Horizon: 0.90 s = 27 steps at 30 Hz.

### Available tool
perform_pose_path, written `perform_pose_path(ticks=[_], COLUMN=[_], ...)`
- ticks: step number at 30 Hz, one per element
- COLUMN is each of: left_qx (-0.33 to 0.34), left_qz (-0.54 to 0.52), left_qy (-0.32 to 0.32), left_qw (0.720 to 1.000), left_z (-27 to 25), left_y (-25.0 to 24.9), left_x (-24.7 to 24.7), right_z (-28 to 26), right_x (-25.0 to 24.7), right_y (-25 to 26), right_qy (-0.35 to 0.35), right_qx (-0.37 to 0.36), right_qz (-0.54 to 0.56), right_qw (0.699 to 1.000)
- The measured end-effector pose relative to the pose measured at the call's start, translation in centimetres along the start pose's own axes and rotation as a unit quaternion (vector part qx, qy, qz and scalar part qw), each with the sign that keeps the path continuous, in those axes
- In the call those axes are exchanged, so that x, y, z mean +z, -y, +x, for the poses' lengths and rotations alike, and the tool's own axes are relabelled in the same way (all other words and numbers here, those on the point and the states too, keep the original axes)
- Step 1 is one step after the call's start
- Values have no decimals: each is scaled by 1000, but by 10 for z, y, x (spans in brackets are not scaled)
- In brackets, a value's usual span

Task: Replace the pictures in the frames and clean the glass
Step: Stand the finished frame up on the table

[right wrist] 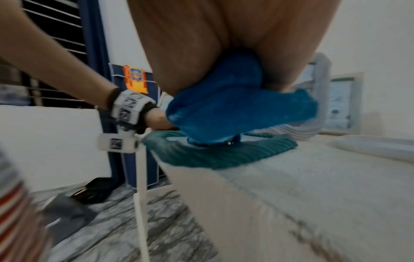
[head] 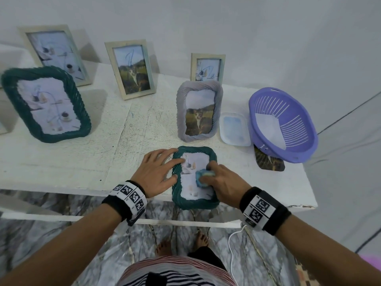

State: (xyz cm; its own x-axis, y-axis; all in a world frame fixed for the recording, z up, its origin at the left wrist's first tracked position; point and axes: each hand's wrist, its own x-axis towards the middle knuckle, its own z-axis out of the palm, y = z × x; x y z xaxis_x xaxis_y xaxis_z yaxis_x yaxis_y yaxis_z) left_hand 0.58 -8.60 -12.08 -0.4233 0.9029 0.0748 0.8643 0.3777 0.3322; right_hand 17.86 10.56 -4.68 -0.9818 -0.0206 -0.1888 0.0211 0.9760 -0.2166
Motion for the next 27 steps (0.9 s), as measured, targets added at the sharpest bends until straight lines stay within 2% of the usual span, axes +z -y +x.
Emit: perform_pose_path(ticks=[4, 8, 12, 14, 20, 22, 25, 27], left_qx=[-5, -4, -7, -9, -4, 2, 11, 11], left_qz=[0, 2, 5, 5, 0, 1, 0, -5], left_qy=[3, 6, 6, 5, 3, 1, -3, -5], left_qw=[1000, 1000, 1000, 1000, 1000, 1000, 1000, 1000], left_z=[0, 1, 0, 0, -1, -1, -2, -2], left_y=[-1, -1, -1, -2, -1, -1, 0, 0], left_x=[0, 0, -1, -1, -1, -1, -2, -3], right_z=[-27, -4, 8, -2, -23, -16, 6, 28], right_x=[-1, -10, -1, 6, -4, -22, -42, -49], right_y=[8, -9, -5, 3, -1, -11, -28, -39], right_qy=[45, 3, -24, -26, 45, 15, -81, -118], right_qx=[-48, 7, 51, 37, -37, -4, 107, 186], right_qz=[20, -25, -5, 20, 54, 78, 89, 65], right_qw=[998, 1000, 998, 999, 997, 997, 987, 973])
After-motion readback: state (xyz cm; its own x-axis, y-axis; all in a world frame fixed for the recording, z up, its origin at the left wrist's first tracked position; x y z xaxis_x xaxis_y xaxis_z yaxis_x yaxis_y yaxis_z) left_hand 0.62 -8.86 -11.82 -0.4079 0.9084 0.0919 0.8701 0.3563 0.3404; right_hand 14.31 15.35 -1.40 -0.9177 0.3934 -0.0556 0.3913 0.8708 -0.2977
